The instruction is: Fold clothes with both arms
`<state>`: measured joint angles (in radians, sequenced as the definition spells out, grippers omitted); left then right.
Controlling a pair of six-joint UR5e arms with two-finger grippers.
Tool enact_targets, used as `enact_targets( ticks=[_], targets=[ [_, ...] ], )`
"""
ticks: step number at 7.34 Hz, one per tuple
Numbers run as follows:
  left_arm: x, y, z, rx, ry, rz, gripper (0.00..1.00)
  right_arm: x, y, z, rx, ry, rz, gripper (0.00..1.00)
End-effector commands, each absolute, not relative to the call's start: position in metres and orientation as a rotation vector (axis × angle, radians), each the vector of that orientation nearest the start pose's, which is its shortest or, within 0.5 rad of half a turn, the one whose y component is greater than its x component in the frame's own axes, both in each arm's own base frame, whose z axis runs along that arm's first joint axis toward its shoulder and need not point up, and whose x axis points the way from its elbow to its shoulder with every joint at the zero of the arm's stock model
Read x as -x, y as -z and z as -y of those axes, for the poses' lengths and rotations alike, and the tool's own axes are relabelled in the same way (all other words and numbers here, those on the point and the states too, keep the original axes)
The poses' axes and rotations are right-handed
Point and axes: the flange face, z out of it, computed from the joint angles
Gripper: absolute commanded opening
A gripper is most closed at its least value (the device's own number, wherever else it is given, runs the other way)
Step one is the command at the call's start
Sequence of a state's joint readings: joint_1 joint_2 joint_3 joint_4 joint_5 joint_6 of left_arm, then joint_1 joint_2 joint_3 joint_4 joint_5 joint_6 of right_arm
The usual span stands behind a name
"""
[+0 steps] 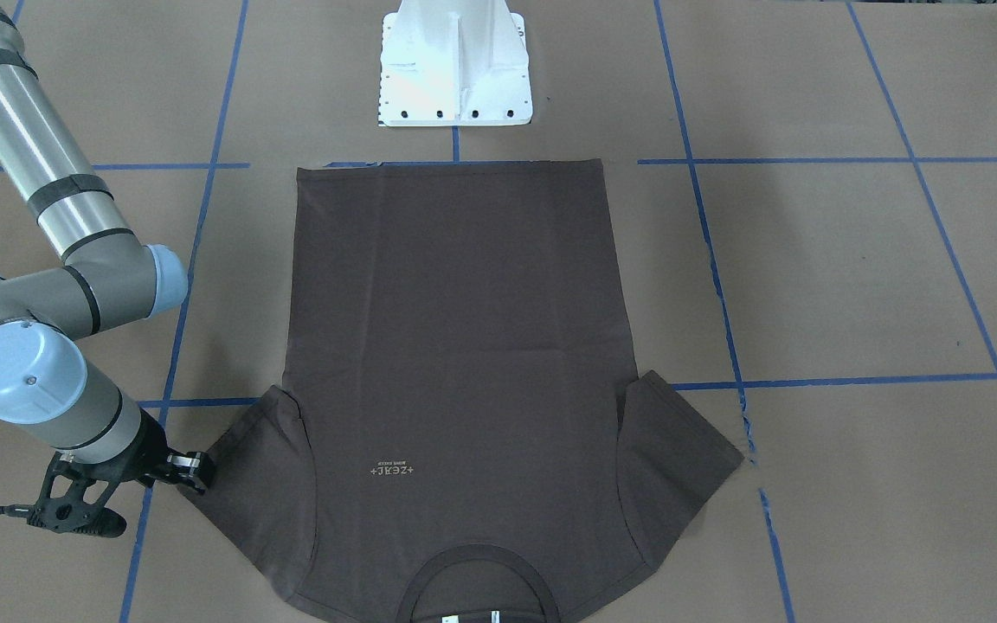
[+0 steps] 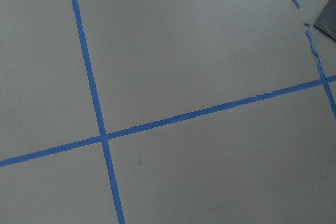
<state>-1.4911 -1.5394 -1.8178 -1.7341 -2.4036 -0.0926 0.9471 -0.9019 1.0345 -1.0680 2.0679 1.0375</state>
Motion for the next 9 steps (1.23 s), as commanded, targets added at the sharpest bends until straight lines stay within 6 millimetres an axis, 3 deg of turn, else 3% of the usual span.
enact_targets(
  ticks=[1, 2, 3, 5, 7, 8, 9],
  targets=[
    [0.021, -0.529, 0.491, -0.28, -0.136, -0.852, 1.0, 0.394, -0.457, 0.683, -0.055, -0.239, 0.782, 0.3],
    [0.021, -0.529, 0.491, -0.281, -0.136, -0.849, 1.0, 0.396, -0.458, 0.682, -0.052, -0.238, 0.781, 0.24],
    [0.021, -0.53, 0.492, -0.282, -0.137, -0.845, 1.0, 0.396, -0.457, 0.682, -0.051, -0.243, 0.783, 0.0],
    [0.021, -0.529, 0.492, -0.281, -0.136, -0.849, 1.0, 0.396, -0.446, 0.685, -0.055, -0.251, 0.8, 0.0],
    [0.02, -0.526, 0.492, -0.284, -0.137, -0.853, 1.0, 0.41, -0.376, 0.694, -0.082, -0.29, 0.871, 0.0],
    [0.02, -0.525, 0.492, -0.286, -0.138, -0.854, 1.0, 0.444, -0.362, 0.677, -0.062, -0.284, 0.883, 0.0],
    [0.02, -0.525, 0.492, -0.286, -0.139, -0.853, 1.0, 0.461, -0.338, 0.676, -0.056, -0.319, 0.897, 0.0]
  ],
)
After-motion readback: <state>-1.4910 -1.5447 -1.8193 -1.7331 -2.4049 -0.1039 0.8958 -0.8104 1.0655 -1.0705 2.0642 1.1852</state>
